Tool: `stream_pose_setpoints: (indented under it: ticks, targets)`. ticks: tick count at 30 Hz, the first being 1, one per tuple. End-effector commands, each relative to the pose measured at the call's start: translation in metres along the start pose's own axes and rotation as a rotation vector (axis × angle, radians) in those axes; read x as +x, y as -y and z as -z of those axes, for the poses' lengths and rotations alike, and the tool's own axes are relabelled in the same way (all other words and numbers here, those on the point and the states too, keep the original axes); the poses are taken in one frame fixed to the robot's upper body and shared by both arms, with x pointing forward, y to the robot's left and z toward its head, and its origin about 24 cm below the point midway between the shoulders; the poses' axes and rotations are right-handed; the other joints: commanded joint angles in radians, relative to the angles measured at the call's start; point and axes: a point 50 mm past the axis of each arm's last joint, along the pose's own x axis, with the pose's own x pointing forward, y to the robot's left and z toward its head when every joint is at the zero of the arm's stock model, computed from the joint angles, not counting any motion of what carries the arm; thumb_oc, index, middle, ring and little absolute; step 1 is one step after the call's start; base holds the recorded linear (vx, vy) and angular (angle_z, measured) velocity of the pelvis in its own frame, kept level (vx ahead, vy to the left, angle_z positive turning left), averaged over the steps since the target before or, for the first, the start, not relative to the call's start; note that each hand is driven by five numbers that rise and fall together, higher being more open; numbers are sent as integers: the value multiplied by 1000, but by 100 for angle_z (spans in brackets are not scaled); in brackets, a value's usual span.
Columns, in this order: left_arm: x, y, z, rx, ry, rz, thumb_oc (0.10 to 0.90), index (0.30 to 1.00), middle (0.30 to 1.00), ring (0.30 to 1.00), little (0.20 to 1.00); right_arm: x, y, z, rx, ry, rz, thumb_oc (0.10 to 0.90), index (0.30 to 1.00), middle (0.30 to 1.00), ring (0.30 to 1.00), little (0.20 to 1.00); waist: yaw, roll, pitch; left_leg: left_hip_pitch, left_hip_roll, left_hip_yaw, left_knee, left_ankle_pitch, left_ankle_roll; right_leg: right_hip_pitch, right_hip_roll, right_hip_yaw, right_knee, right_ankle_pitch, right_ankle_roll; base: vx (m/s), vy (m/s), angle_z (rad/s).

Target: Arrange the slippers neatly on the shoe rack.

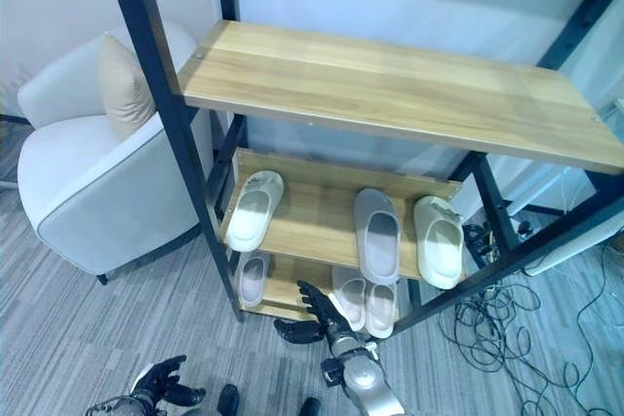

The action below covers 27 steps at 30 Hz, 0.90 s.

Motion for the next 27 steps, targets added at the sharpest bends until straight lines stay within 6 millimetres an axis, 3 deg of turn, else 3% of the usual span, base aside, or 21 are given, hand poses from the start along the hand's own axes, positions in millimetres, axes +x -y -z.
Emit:
stream_pose_setpoints:
  ticks: [1,7,15,27]
  targets:
    - [2,12,-1,48,-17,31,800,900,900,900,900,-1,12,-60,-3,304,-14,800,900,900,900,900,12,46,-25,0,20,-12,2,-89,-19,23,14,35,31,-118,71,0,0,0]
    - [-2,17,16,53,-79,48,800,900,900,900,900,-13,17,-91,-9,450,-25,800,900,900,900,900,3,49,-31,3,25,-5,2,-91,-24,30,17,37,14,-113,71,11,0,-9]
    - [-3,22,19,58,-81,63,800,900,900,900,900,-24,25,-114,-37,567,21,800,900,900,900,900,-5,54,-33,3,30,-3,2,-89,-26,29,20,40,7,-110,73,1,-1,-1]
    - [-7,29,27,81,-93,80,800,900,900,900,900,-33,57,-161,-301,766,281,800,900,900,900,900,9,59,-41,3,30,-14,2,-93,-24,36,23,36,5,-116,74,3,1,0]
